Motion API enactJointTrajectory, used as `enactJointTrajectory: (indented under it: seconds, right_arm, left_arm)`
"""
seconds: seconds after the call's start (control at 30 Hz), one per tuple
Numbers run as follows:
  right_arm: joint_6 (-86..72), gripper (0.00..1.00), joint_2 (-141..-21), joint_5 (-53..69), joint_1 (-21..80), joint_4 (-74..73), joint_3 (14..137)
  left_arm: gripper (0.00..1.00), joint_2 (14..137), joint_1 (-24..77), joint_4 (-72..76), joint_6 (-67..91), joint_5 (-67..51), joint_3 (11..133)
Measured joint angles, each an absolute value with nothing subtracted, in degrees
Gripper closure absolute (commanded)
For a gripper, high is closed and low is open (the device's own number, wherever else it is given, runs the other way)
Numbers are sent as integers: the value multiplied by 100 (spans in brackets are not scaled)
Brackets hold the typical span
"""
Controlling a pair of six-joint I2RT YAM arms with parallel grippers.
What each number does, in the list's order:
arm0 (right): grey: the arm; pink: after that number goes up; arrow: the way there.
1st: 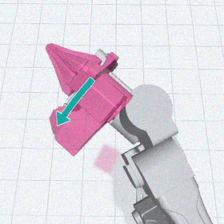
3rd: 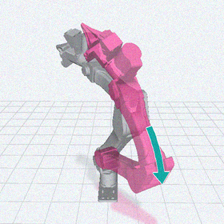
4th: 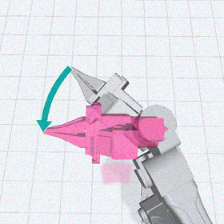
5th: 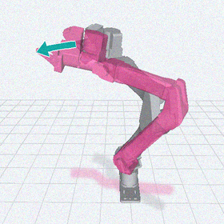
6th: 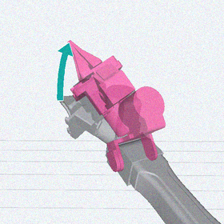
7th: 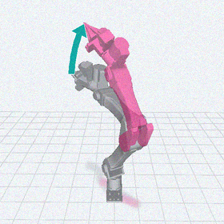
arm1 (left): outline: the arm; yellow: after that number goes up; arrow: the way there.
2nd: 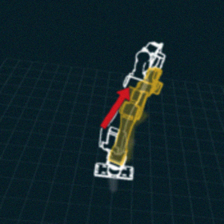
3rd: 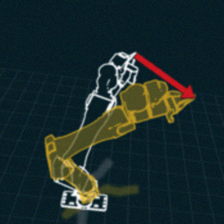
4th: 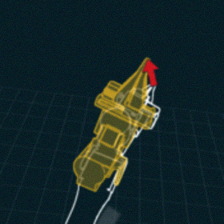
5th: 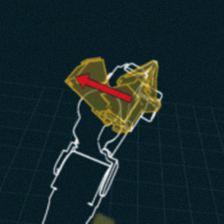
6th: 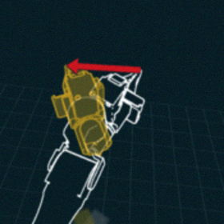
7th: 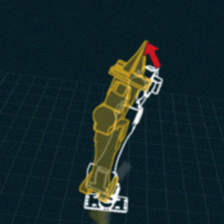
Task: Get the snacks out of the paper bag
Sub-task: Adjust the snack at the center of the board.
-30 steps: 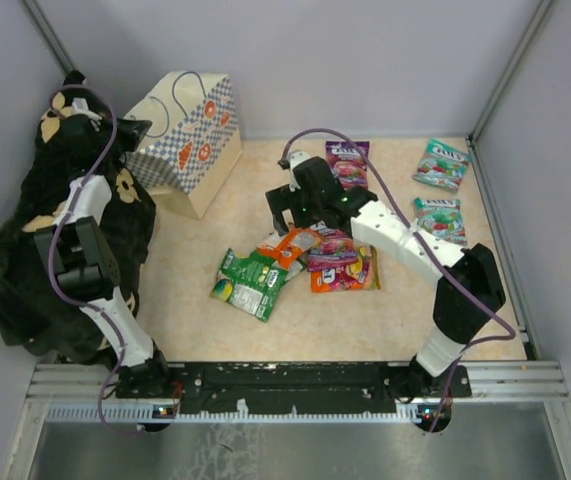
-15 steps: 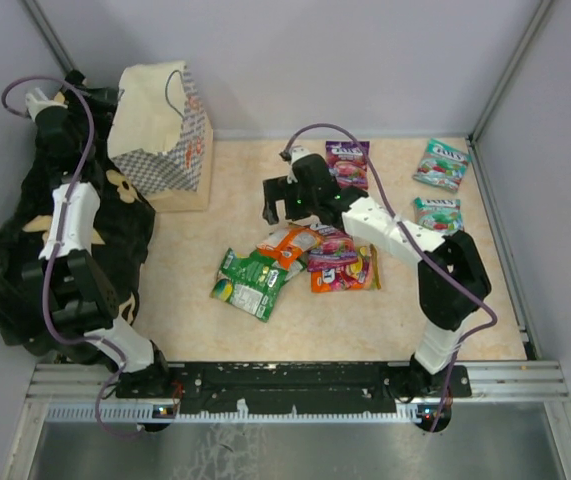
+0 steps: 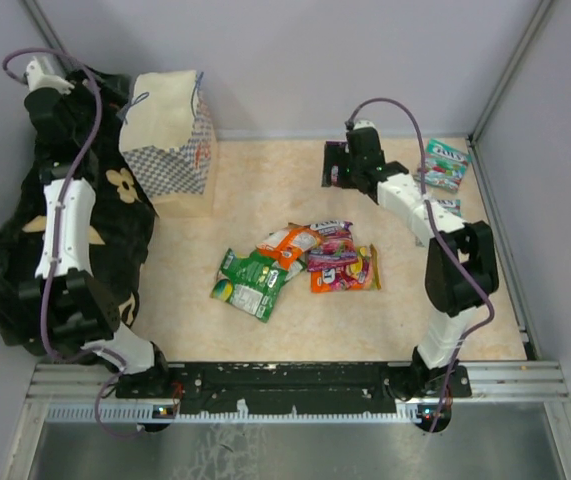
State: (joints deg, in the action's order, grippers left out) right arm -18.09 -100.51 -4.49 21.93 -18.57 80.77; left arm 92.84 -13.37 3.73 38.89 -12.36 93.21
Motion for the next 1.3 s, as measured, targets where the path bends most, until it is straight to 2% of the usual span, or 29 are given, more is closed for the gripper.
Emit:
enactJointTrajectory:
  seconds: [0.07, 0.27, 0.4, 0.6, 0.73, 0.97, 1.13, 1.17, 1.3]
  right_arm:
    - [-1638, 16, -10455, -685, 2073, -1962, 8729]
    - [-1144, 26, -12167, -1282, 1835, -1981, 10822]
    - [-945, 30, -13386, -1417, 1721, -2318, 11937]
    - [-753, 31, -14652, -1396, 1588, -2803, 13063]
    - [-683, 31, -14621, -1358, 1476, -2700, 13004]
    - [-548, 29, -13941, -1079, 904, -2086, 11666]
    - [-355, 27, -13607, -1092, 432, -2005, 11146]
    - [-322, 26, -13568, -1120, 373, -1999, 11085]
    - [-259, 6, -13439, -1173, 211, -2040, 10949]
  left_arm:
    - [0, 8882, -982, 331, 3336, -1236, 9111]
    - [0, 7220, 1153, 471, 1914, -1002, 7815]
    - [1, 6434, 1675, 910, 1673, -687, 6469]
    - [2, 6965, 2366, 847, 1361, -255, 5636]
    - [2, 7258, 2641, 781, 1275, -198, 5398]
    - [2, 7419, 2670, 989, 1280, -191, 5352]
    - [3, 7664, 2676, 1175, 1319, -244, 5352]
    - [3, 7714, 2687, 1177, 1321, -255, 5352]
    - [3, 7841, 2827, 1179, 1308, -226, 5306]
